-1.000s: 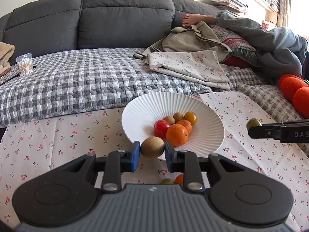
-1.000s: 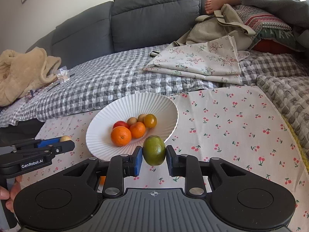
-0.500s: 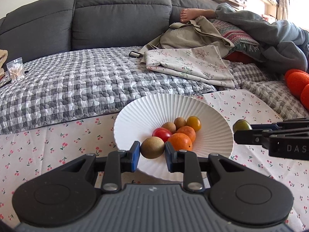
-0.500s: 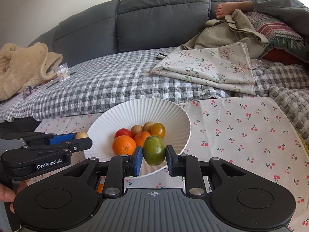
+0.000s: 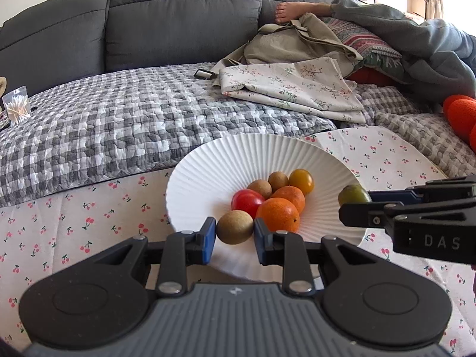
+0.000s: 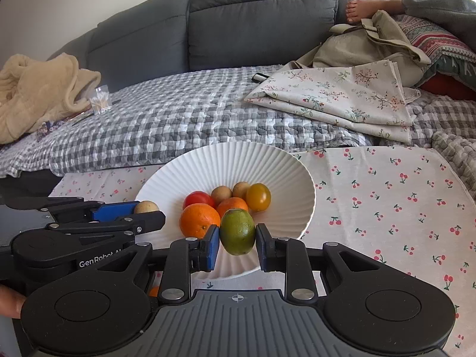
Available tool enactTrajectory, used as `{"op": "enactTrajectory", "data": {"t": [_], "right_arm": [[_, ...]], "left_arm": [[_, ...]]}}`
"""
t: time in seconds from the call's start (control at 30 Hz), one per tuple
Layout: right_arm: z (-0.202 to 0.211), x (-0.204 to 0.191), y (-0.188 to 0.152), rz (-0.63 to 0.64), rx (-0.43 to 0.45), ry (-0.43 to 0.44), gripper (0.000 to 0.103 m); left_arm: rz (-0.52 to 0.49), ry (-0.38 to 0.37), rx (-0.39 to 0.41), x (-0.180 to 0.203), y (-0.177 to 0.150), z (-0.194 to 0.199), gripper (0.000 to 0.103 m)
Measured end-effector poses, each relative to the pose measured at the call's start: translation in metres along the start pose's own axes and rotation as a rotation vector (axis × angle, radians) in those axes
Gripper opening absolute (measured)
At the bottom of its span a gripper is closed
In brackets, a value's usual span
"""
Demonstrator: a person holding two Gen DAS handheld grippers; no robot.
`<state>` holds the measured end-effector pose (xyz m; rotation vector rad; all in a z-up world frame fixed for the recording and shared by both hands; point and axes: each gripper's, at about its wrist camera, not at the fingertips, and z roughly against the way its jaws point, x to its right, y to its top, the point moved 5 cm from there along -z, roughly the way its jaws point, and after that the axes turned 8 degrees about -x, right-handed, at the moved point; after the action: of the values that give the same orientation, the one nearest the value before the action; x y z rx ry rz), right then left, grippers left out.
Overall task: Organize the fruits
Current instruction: 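Carry the brown and green fruits over the bowl and open both tools, then move both open tools back toward the last two fruits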
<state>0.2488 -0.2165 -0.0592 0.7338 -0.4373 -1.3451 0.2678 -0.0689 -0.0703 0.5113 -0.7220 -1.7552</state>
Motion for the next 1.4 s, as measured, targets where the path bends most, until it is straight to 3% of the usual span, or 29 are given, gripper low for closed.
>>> {"op": "enactTrajectory", "data": {"t": [0.4,0.8,0.93,1.4], "right_arm": [[-0.010,0.009,-0.001,-0.037,-0.010,-0.010,0.028],[0.011,0.022,-0.003,-0.076,0.008,-0.021,0.031],[0.023,0.023,-0.003,-0.078,0.020,-0.012,0.037],[0.049,0.008,-0.008,-0.047,0.025,0.021,0.050]], "left_arm": [[0.004,0.017,-0.017,-0.003,-0.003,-0.010,0.027],[0.021,0.013,-0.007,-0.008,-0.006,0.008,0.044],[0.042,0.011,0.010,-0.016,-0.007,0.021,0.054],[0.051,0.003,0.002,-0.034,-0.026,0.052,0.061]]}}
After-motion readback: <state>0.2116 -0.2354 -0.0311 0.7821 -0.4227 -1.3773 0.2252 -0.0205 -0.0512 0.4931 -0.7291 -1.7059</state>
